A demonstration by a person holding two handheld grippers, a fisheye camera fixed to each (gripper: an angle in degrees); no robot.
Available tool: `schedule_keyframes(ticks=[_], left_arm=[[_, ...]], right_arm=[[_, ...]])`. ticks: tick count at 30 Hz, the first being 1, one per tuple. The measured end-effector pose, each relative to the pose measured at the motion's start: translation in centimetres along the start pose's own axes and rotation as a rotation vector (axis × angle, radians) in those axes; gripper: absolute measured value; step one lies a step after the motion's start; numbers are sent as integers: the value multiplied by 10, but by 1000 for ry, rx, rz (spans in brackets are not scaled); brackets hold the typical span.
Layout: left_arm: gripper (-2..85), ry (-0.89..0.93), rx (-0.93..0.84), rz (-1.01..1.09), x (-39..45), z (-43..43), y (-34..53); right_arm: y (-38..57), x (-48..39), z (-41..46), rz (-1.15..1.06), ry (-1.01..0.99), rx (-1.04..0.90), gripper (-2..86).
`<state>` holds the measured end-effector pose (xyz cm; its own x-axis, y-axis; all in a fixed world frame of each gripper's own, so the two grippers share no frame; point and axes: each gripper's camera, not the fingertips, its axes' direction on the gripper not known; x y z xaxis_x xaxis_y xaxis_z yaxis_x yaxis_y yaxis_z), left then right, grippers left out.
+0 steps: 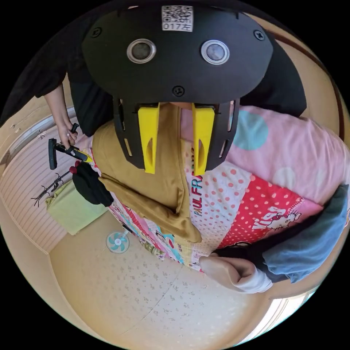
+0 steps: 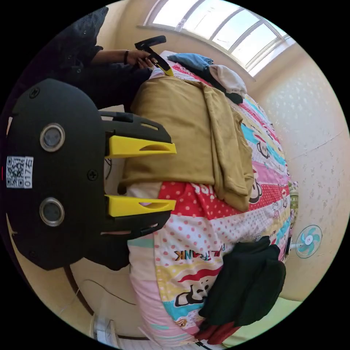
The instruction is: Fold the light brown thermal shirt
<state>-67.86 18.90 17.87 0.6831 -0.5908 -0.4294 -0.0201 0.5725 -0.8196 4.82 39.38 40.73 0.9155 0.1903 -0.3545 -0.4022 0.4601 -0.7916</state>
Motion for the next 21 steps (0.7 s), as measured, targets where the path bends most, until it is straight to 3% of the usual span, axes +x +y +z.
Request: schedule_keyframes(ticks=[5, 7, 11, 15, 18, 20, 21], left_arm=[[135, -59, 17, 12, 31, 16, 55], [85, -206, -60, 90, 55, 23, 56], [35, -80, -198, 180, 73, 11, 27], [32, 124, 31, 109, 61, -44, -19], [48, 91, 198, 109, 49, -55, -55], [86, 38, 201, 64, 34, -37, -71], [135, -12, 111, -45, 19, -22, -77]], right_arm=[[24, 3, -3, 22, -33, -40, 115], [20, -9, -17, -15, -32, -82, 62], [0, -31, -100, -124, -23, 48, 30], [-38, -16, -176, -98, -90, 250, 31], [-85, 0, -197, -106, -95, 278, 45], [-108, 28, -188, -3, -92, 201, 73], [-108, 34, -188, 17, -108, 177, 82]])
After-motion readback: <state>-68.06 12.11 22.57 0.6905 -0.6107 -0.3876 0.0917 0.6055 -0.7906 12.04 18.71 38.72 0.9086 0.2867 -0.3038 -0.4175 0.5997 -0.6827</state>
